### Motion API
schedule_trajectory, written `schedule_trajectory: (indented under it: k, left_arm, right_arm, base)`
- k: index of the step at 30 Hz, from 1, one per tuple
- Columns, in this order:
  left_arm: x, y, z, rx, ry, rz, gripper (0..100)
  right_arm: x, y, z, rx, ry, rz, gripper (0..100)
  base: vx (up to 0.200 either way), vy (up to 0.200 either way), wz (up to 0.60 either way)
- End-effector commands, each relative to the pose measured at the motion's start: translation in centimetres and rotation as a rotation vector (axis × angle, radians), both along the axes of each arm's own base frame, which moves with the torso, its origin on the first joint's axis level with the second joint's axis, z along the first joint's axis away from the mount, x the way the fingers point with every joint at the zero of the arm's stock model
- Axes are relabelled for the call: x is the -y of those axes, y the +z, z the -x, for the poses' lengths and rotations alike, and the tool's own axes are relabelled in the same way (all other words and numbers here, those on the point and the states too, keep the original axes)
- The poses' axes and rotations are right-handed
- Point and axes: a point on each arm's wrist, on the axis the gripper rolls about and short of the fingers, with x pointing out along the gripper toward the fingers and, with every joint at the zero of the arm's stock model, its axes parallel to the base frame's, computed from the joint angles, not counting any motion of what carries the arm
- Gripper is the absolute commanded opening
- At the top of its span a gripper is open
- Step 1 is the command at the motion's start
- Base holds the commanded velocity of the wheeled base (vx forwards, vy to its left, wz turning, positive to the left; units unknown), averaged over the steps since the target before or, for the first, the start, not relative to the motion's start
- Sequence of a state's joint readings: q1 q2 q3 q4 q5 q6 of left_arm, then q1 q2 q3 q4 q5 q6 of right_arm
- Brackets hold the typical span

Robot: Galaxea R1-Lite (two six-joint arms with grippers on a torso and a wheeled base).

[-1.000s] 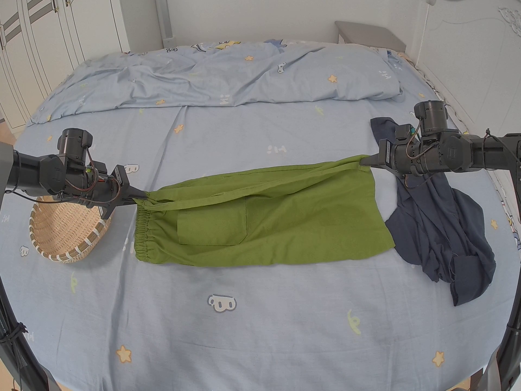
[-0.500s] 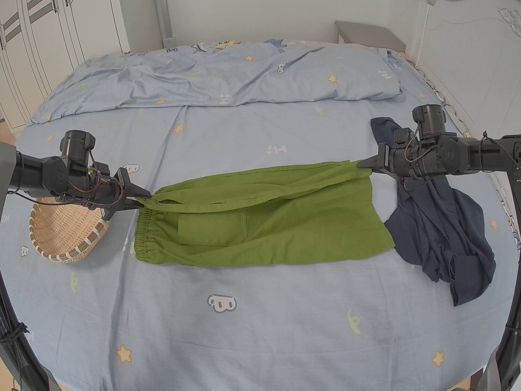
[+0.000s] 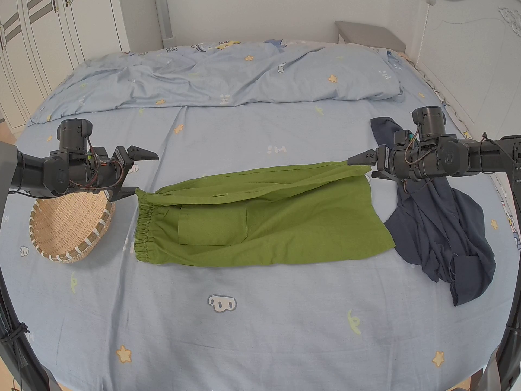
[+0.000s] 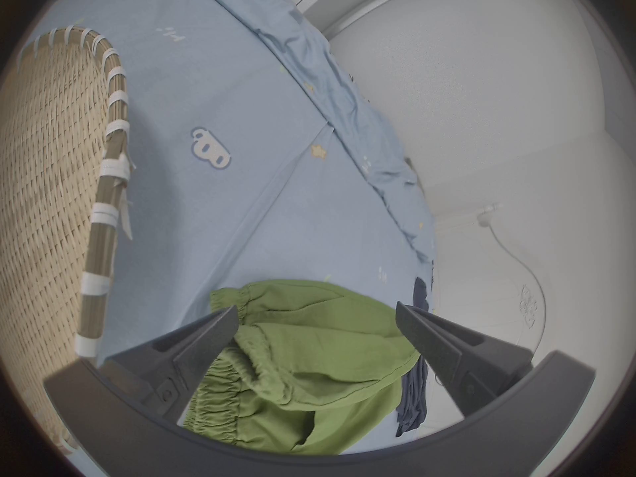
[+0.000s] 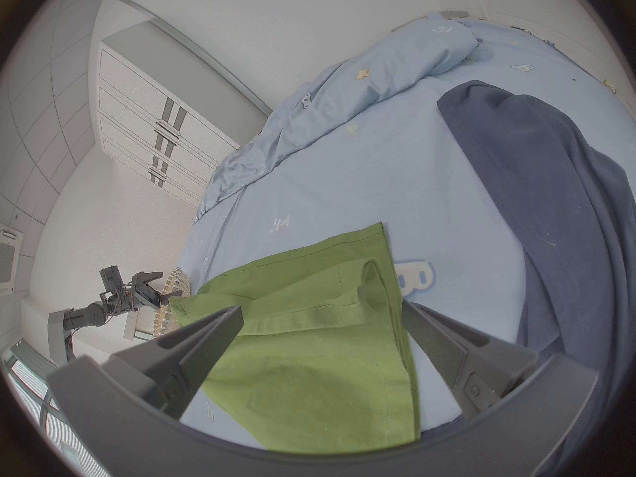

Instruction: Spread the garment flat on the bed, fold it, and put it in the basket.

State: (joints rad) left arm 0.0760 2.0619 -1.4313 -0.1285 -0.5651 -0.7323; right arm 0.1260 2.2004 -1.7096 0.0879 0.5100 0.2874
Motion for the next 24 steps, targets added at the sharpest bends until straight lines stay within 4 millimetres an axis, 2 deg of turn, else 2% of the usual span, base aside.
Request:
schedule_trajectory:
  k: [1, 3, 8, 10, 13, 17, 18, 20, 21, 24]
  left_arm:
    - [0.3, -0.7, 0.1, -0.018, 0.004, 0.02, 100]
    - [0.0, -0.5, 0.9, -0.016, 0.011, 0.015, 100]
    - [-0.3, 3.9, 4.1, 0.082, 0.026, 0.009, 100]
    - [0.1, 4.5, 4.7, 0.095, 0.016, 0.006, 100]
    - [2.5, 5.9, 6.5, 0.131, -0.032, -0.004, 100]
    - [4.6, 6.4, 7.6, 0.156, -0.045, -0.055, 100]
    - [6.0, 6.1, 8.1, 0.15, -0.083, -0.07, 100]
    - [7.0, 5.6, 8.4, 0.138, -0.114, -0.077, 100]
    - [8.5, 4.9, 8.7, 0.117, -0.163, -0.082, 100]
    - [10.8, 3.9, 9.4, 0.088, -0.235, -0.082, 100]
  right_arm:
    - [0.2, 0.8, 0.7, 0.005, -0.003, -0.002, 100]
    - [0.3, 1.1, 1.1, 0.008, -0.005, -0.002, 100]
    - [1.3, 2.5, 2.6, 0.019, -0.024, -0.006, 100]
    - [1.5, 2.7, 3.2, 0.017, -0.028, -0.006, 100]
    - [2.5, 3.1, 5.3, 0.003, -0.047, -0.004, 100]
    - [3.1, 3.0, 6.6, 0.018, -0.063, -0.007, 100]
    - [3.3, 3.2, 7.1, 0.039, -0.064, -0.015, 100]
    - [3.2, 3.1, 7.2, 0.046, -0.066, -0.019, 100]
    - [3.2, 3.1, 7.3, 0.063, -0.067, -0.019, 100]
    - [3.4, 3.6, 7.7, 0.078, -0.071, -0.02, 100]
  base:
    - [0.0, 0.0, 0.0]
    - [0.0, 0.0, 0.0]
    - [0.0, 0.0, 0.0]
    - [0.0, 0.0, 0.0]
    - [0.0, 0.0, 0.0]
    - [0.0, 0.0, 0.0]
    - [0.0, 0.0, 0.0]
    - [0.0, 0.0, 0.0]
    - [0.0, 0.0, 0.0]
    - [0.0, 0.0, 0.0]
